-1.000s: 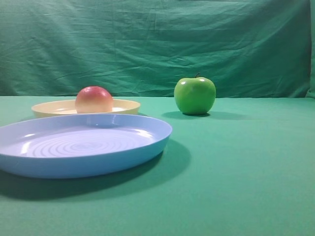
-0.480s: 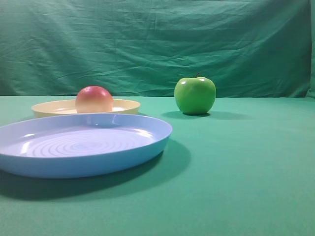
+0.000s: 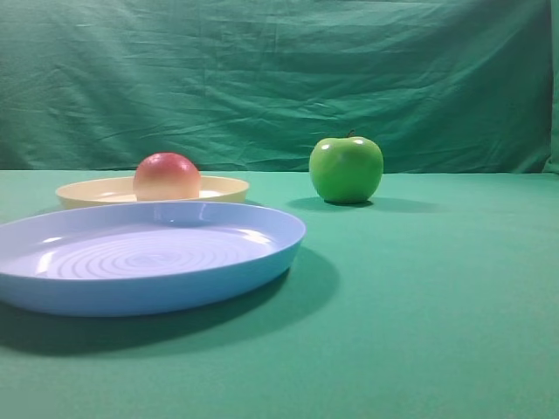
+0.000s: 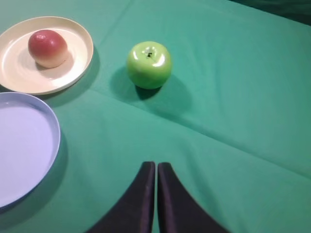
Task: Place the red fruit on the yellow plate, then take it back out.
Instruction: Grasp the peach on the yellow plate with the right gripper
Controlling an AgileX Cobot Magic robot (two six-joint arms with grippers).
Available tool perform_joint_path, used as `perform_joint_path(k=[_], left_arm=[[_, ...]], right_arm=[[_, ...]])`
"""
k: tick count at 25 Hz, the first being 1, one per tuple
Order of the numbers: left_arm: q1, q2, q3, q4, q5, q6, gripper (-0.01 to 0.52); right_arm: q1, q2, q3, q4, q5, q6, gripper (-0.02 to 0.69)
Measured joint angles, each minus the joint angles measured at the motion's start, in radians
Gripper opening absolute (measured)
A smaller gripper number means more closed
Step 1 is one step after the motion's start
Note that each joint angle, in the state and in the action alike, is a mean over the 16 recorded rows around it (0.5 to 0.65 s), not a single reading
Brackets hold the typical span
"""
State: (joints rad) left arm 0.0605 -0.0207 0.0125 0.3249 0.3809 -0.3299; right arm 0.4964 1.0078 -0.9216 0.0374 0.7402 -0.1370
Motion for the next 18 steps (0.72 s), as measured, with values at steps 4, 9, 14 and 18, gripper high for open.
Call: perform_joint_path(k=[4,9,14,18], left_arm=[[0.000,0.000,0.000,0.000,0.000,0.000,0.000],[0.000,0.000,0.000,0.000,0.000,0.000,0.000],[0.000,0.000,0.000,0.000,0.000,0.000,0.000],[0.000,0.000,0.000,0.000,0.000,0.000,0.000]], right_arm=[[0.006,0.146,-0.086,0.116,0.007,-0.095,0.000],[0.006,0.329,-0.184,0.302,-0.004,-0.257,0.000],[0.007,0.508,-0.300,0.454,-0.007,-0.395,0.000],[0.008,0.646,-0.420,0.537,0.013,-0.475,0.000]])
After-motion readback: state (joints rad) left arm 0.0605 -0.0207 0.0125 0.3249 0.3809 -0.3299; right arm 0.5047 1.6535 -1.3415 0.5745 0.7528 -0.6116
